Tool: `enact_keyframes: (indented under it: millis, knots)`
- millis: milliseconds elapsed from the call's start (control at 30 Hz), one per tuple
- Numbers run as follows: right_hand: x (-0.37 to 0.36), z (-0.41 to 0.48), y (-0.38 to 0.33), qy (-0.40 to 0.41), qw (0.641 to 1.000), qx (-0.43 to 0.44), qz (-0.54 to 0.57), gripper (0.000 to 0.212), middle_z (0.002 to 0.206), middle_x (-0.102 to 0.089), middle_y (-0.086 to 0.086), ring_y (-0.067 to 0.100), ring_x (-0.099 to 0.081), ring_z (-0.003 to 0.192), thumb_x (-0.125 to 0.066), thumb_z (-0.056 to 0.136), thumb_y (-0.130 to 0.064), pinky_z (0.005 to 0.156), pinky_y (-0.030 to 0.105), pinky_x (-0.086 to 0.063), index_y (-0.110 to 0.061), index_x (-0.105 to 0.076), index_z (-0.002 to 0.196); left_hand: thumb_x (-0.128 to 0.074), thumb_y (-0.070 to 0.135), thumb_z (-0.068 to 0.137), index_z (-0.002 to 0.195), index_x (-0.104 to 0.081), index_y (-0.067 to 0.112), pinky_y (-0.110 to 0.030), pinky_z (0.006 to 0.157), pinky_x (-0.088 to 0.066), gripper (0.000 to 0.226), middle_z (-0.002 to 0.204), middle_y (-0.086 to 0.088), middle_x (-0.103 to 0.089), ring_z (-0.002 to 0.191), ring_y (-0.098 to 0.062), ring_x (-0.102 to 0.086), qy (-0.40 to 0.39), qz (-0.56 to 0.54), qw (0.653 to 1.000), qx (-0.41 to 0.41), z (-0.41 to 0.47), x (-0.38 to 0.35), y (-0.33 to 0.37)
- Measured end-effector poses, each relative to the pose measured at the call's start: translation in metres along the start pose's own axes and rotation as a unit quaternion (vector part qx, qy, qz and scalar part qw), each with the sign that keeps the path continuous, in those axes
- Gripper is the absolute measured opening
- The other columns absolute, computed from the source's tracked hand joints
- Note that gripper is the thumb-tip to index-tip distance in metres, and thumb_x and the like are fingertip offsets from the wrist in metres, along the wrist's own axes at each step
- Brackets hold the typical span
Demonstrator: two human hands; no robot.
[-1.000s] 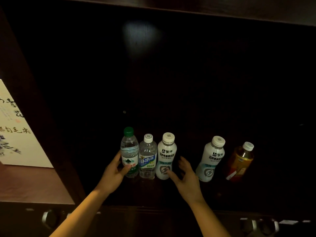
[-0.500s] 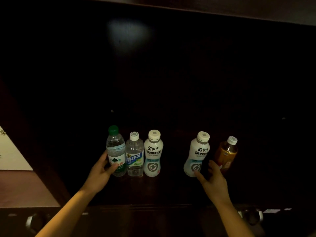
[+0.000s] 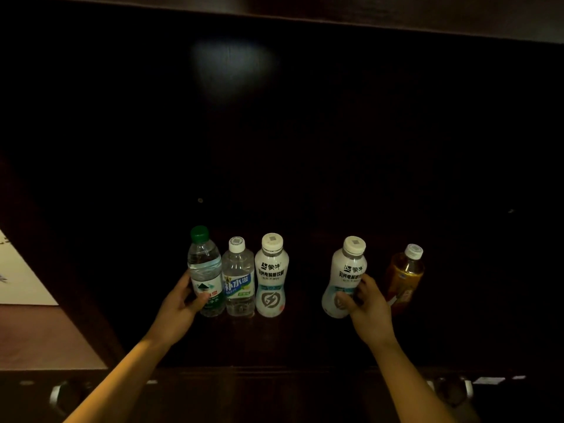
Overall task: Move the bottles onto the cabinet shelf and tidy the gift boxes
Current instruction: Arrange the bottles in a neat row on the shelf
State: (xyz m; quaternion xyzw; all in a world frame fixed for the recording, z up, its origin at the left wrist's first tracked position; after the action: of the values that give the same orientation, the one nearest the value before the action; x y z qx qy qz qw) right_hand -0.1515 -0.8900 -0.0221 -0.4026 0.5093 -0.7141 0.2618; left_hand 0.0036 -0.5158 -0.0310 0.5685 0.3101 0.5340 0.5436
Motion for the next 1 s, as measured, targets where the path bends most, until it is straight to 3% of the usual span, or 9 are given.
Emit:
enact_keyframes:
  millis: [67,200,267,367,500,633,800,900,1000]
  knots:
    - [-0.01,-0.002,-0.002,-0.004,1.0,0.004,-0.009,0.062,0.124,-0.062,-0.016,0.004,-0.058,0.117,-0.075,0.086,-0.021,0.096,0.03,-0.052,-0.025,-0.046,0.141,-0.06,0.0,0.093,0.15,-0.038,0.017,-0.029,0.106,-0.036,0.063,0.146,0.0,-0.049,0.136,-0.015,-0.042,-0.002,-0.003,1.0,0.001,-0.001,-0.001,0.001]
    - [-0.035,-0.004,-0.008,-0.011,1.0,0.007,-0.013,0.064,0.115,-0.06,-0.028,-0.012,-0.055,0.106,-0.078,0.083,-0.021,0.08,0.003,-0.046,-0.03,-0.047,0.139,-0.059,-0.002,0.093,0.15,-0.037,0.013,-0.019,0.102,-0.035,0.063,0.147,-0.001,-0.047,0.137,-0.017,-0.041,-0.004,0.009,1.0,-0.01,-0.002,-0.002,0.007]
    - [-0.048,-0.004,-0.011,-0.017,1.0,0.01,-0.011,0.064,0.116,-0.061,-0.027,-0.006,-0.057,0.11,-0.079,0.083,-0.021,0.082,0.006,-0.048,-0.029,-0.048,0.138,-0.059,-0.001,0.094,0.15,-0.037,0.015,-0.021,0.102,-0.036,0.063,0.146,0.0,-0.048,0.135,-0.015,-0.041,-0.005,0.006,1.0,-0.004,-0.002,-0.002,0.008]
    - [-0.063,-0.006,-0.015,-0.021,1.0,0.011,-0.002,0.066,0.124,-0.063,-0.017,-0.003,-0.058,0.114,-0.08,0.081,-0.024,0.093,0.021,-0.052,-0.026,-0.049,0.14,-0.059,0.001,0.094,0.149,-0.038,0.021,-0.017,0.098,-0.038,0.062,0.141,0.008,-0.049,0.131,-0.009,-0.042,-0.005,0.001,1.0,0.006,-0.003,-0.002,0.006]
    - [-0.074,-0.008,-0.019,-0.02,1.0,0.017,0.003,0.067,0.125,-0.064,-0.016,-0.005,-0.059,0.113,-0.08,0.082,-0.023,0.093,0.021,-0.051,-0.027,-0.048,0.14,-0.06,0.003,0.094,0.148,-0.037,0.026,-0.014,0.096,-0.036,0.063,0.14,0.013,-0.047,0.129,-0.005,-0.041,0.001,0.009,1.0,0.011,-0.004,-0.001,0.006]
    - [-0.073,-0.009,-0.017,-0.026,1.0,0.014,0.002,0.068,0.129,-0.063,-0.012,0.005,-0.058,0.121,-0.079,0.083,-0.023,0.1,0.032,-0.051,-0.028,-0.046,0.142,-0.06,0.004,0.094,0.148,-0.036,0.028,-0.008,0.091,-0.038,0.064,0.138,0.016,-0.047,0.126,0.0,-0.042,0.002,0.021,1.0,0.014,-0.004,0.0,0.005]
    - [-0.071,-0.012,-0.022,-0.056,0.998,0.011,0.007,0.082,0.135,-0.054,-0.019,0.003,-0.05,0.129,-0.081,0.079,-0.031,0.105,0.03,-0.046,-0.028,-0.037,0.149,-0.062,0.009,0.094,0.14,-0.038,0.043,-0.01,0.09,-0.039,0.062,0.131,0.03,-0.048,0.113,0.024,-0.045,-0.001,0.04,0.999,0.007,-0.004,0.003,0.006]
    - [-0.05,-0.021,-0.011,-0.032,0.999,-0.011,-0.02,0.089,0.131,-0.049,-0.02,0.0,-0.047,0.125,-0.082,0.076,-0.044,0.103,0.027,-0.044,-0.028,-0.034,0.15,-0.063,0.009,0.094,0.143,-0.039,0.037,-0.016,0.095,-0.038,0.061,0.134,0.021,-0.05,0.121,0.009,-0.046,0.001,0.044,0.999,0.008,-0.003,0.004,0.004]
    - [-0.006,-0.037,0.01,0.026,0.995,-0.019,-0.09,0.051,0.112,-0.066,-0.017,-0.001,-0.062,0.105,-0.078,0.079,-0.043,0.086,0.02,-0.051,-0.026,-0.06,0.124,-0.062,0.007,0.093,0.147,-0.039,0.029,-0.026,0.103,-0.036,0.062,0.14,0.013,-0.049,0.129,-0.005,-0.042,0.003,0.047,0.999,0.004,-0.002,0.003,0.002]
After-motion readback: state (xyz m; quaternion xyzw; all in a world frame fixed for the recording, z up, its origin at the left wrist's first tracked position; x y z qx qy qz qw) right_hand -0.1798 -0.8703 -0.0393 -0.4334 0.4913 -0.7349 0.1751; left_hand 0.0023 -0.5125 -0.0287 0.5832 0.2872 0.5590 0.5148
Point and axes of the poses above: each hand's wrist, its own z-axis towards the middle knuckle, its own x-axis out of the back of the hand, y = z × x, the point moved 9 cm from there along z, towards the middle knuckle
